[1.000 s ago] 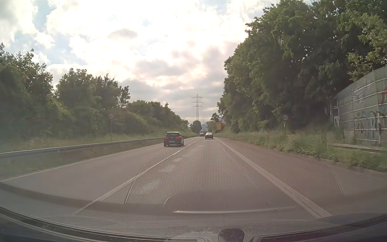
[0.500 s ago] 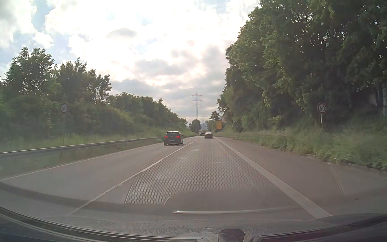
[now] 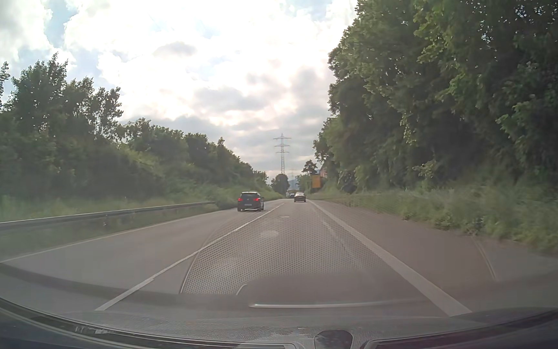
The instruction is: Follow the waypoints while adhering to traffic rules and regulations
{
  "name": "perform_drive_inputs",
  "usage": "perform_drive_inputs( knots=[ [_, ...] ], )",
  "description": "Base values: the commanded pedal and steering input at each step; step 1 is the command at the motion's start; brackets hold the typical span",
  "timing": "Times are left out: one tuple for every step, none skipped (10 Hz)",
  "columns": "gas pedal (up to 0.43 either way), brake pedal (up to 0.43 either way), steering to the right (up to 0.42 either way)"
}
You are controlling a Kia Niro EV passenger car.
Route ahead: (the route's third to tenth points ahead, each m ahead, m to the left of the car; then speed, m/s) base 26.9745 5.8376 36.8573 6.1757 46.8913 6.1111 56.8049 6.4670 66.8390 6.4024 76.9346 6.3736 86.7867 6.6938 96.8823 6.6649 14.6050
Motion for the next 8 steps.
perform_drive_inputs(
  knots=[
    [0.0, 0.0, 0.0],
    [0.0, 0.0, 0.0],
    [0.0, 0.0, 0.0],
    [0.0, 0.0, -0.001],
    [0.0, 0.0, -0.002],
    [0.0, 0.0, -0.003],
    [0.0, 0.0, -0.004],
    [0.0, 0.0, -0.005]
  ],
)
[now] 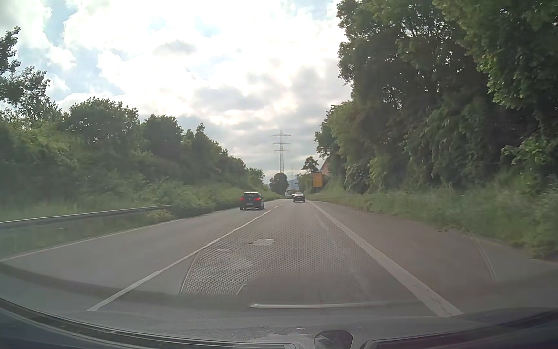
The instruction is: Follow the waypoints while adhering to traffic rules and regulations
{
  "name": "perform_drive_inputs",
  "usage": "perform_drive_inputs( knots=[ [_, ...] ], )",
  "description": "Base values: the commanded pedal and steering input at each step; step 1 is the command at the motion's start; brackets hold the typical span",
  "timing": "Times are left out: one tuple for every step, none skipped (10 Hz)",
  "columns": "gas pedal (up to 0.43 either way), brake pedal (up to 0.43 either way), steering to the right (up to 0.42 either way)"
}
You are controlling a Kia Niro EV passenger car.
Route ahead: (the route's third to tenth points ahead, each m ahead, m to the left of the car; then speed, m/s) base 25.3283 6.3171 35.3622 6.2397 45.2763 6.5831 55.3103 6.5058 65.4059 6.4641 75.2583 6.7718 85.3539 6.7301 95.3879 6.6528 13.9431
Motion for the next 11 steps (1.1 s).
perform_drive_inputs(
  knots=[
    [0.0, 0.0, -0.005],
    [0.0, 0.0, -0.004],
    [0.0, 0.0, 0.0],
    [0.0, 0.0, 0.001],
    [0.0, 0.0, 0.0],
    [0.0, 0.0, 0.0],
    [0.0, 0.0, -0.002],
    [0.0, 0.0, -0.005],
    [0.0, 0.0, -0.004],
    [0.008, 0.0, -0.004],
    [0.067, 0.0, -0.005]
  ],
)
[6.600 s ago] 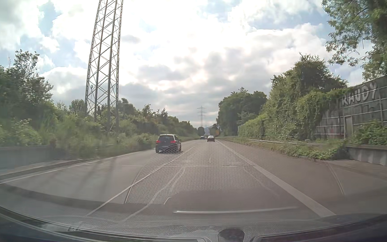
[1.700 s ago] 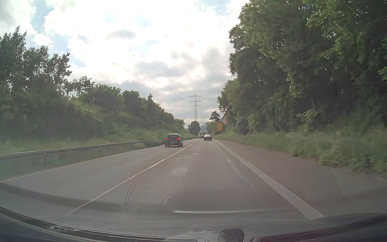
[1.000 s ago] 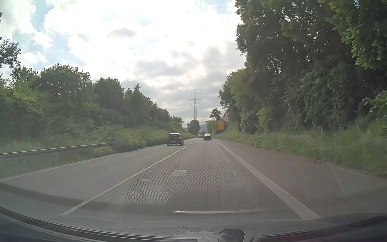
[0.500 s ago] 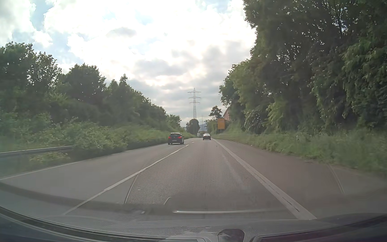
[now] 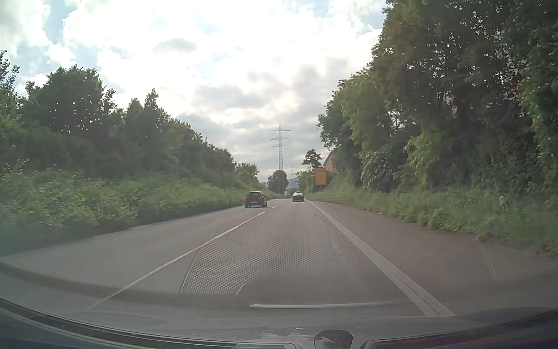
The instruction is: Follow the waypoints while adhering to traffic rules and regulations
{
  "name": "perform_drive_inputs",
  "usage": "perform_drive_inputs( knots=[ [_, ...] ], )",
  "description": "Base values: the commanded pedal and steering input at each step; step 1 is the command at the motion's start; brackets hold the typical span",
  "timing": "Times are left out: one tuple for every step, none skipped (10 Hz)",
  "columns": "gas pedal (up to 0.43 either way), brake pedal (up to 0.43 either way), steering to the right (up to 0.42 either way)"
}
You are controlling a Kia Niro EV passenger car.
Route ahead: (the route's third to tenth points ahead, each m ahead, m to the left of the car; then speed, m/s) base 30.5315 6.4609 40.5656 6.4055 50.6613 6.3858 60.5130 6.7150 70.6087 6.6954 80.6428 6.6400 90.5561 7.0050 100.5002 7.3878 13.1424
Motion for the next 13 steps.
perform_drive_inputs(
  knots=[
    [0.079, 0.0, -0.008],
    [0.098, 0.0, -0.008],
    [0.098, 0.0, -0.009],
    [0.098, 0.0, -0.007],
    [0.098, 0.0, -0.007],
    [0.098, 0.0, -0.006],
    [0.098, 0.0, -0.006],
    [0.098, 0.0, -0.006],
    [0.098, 0.0, -0.006],
    [0.098, 0.0, -0.005],
    [0.098, 0.0, -0.005],
    [0.098, 0.0, -0.005],
    [0.098, 0.0, -0.005]
  ],
)
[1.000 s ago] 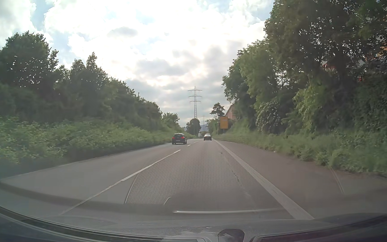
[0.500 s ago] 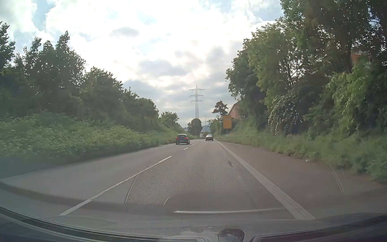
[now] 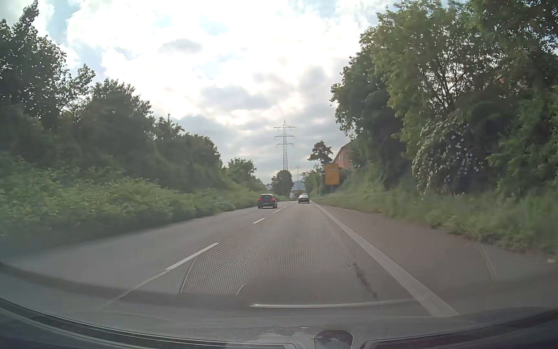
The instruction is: Follow the waypoints while adhering to traffic rules and regulations
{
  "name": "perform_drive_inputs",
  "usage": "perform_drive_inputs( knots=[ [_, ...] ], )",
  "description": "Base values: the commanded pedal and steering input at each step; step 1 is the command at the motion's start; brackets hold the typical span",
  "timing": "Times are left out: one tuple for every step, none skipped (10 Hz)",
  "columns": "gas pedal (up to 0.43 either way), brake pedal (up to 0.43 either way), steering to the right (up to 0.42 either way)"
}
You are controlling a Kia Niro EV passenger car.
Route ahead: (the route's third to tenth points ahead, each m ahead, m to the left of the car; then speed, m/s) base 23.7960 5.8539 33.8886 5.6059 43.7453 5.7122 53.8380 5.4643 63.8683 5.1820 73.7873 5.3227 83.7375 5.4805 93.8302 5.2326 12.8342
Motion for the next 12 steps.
perform_drive_inputs(
  knots=[
    [0.098, 0.0, -0.005],
    [0.098, 0.0, -0.003],
    [0.098, 0.0, -0.002],
    [0.118, 0.0, -0.002],
    [0.15, 0.0, -0.002],
    [0.169, 0.0, -0.002],
    [0.169, 0.0, -0.002],
    [0.169, 0.0, -0.002],
    [0.177, 0.0, -0.002],
    [0.177, 0.0, -0.002],
    [0.177, 0.0, -0.002],
    [0.177, 0.0, -0.002]
  ],
)
